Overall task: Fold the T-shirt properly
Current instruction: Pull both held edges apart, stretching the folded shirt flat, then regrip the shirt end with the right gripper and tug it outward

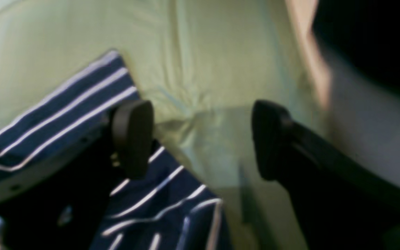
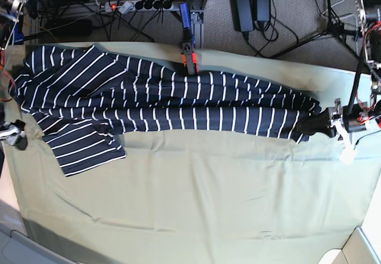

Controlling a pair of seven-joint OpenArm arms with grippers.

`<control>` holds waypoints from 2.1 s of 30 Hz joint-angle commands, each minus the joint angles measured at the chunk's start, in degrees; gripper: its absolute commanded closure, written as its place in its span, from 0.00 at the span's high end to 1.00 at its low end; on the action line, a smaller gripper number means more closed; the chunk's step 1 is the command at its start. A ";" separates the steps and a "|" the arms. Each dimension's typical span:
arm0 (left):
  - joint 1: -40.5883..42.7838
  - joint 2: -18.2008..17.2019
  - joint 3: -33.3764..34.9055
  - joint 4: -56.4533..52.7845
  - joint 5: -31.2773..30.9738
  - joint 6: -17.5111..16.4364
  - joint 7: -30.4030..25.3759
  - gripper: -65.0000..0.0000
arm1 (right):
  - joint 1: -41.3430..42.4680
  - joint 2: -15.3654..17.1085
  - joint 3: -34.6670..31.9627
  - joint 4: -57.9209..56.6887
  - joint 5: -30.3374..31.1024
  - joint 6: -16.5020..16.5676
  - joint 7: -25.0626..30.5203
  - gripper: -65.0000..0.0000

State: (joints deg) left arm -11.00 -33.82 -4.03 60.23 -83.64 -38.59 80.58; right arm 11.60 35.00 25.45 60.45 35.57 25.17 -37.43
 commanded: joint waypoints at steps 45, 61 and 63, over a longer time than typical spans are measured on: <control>-1.18 -1.25 -0.31 0.83 -1.36 -1.41 -0.58 0.00 | 5.99 -7.58 -7.91 0.52 4.46 1.84 -6.05 0.35; -1.16 -1.31 -0.33 1.49 -1.36 -1.41 -0.58 0.00 | 4.87 -7.30 -7.89 4.31 0.59 1.86 -8.22 0.00; -1.16 -1.38 -0.33 1.88 -1.36 -1.41 -0.58 0.00 | 2.49 -7.08 -7.72 8.63 2.08 1.86 -9.77 0.00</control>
State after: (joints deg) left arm -10.98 -33.87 -4.03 61.21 -83.68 -38.59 80.58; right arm 13.06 26.63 17.28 68.40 36.86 25.28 -47.92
